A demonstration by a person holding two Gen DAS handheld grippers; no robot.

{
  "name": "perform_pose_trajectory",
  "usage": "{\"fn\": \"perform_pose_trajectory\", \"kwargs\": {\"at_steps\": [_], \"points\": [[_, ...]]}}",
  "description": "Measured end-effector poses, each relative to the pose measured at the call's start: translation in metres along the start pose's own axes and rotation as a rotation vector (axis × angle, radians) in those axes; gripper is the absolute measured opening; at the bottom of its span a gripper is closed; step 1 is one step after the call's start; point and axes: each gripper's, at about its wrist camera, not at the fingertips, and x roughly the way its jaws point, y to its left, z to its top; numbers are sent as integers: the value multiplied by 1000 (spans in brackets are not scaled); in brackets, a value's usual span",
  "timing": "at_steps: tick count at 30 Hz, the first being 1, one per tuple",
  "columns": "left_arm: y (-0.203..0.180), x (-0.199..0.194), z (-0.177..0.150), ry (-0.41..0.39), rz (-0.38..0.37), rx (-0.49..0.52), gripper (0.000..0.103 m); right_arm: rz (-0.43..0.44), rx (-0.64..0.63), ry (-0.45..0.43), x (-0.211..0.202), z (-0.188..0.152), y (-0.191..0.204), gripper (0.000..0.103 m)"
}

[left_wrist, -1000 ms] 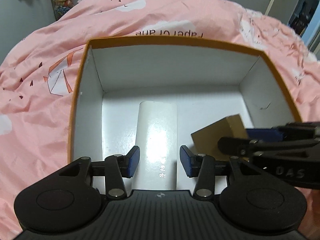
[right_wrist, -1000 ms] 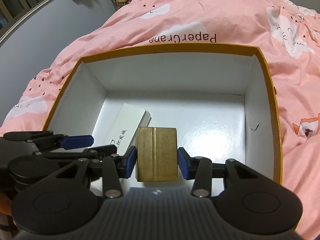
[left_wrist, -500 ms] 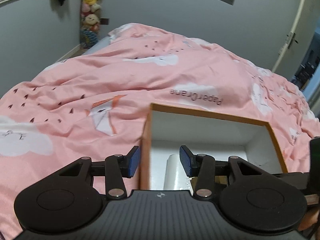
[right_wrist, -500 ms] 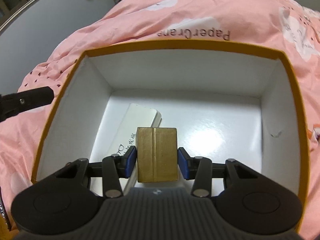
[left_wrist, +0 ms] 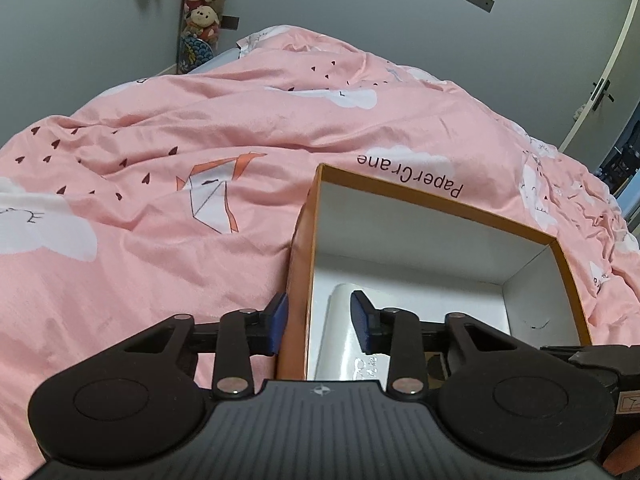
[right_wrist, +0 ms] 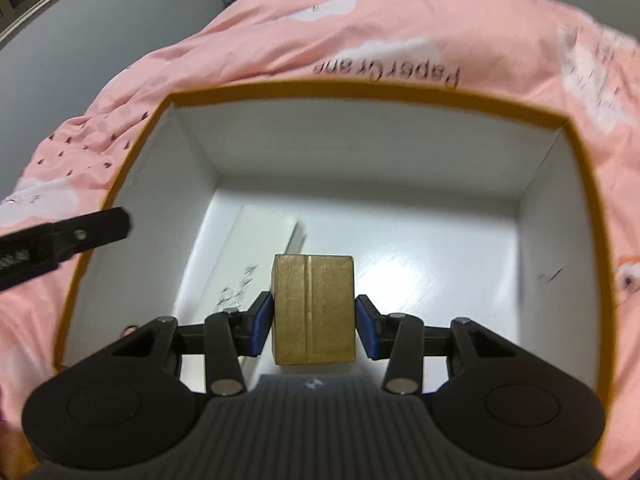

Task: Organize objects
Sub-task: 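Lower the white box into the orange box and open the left gripper, then lower the gold cube into the box corner beside the white box, right gripper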

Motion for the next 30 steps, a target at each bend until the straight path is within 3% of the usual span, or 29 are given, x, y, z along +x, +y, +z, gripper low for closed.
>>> {"fn": "perform_pose_trajectory", "kwargs": {"at_steps": [12, 20, 23, 30], "points": [[5, 1, -1, 5, -27, -32, 33, 147, 19, 56, 7, 3, 29, 46], [10, 3, 1, 10, -45, -56, 33, 185, -13, 71, 9, 9, 27, 46], [12, 4, 3, 9, -48, -60, 33, 156, -126, 25, 2, 15, 32, 46], [13, 8, 5, 13, -63, -77, 30, 7, -580, -163, -4, 31, 59, 46]]}}
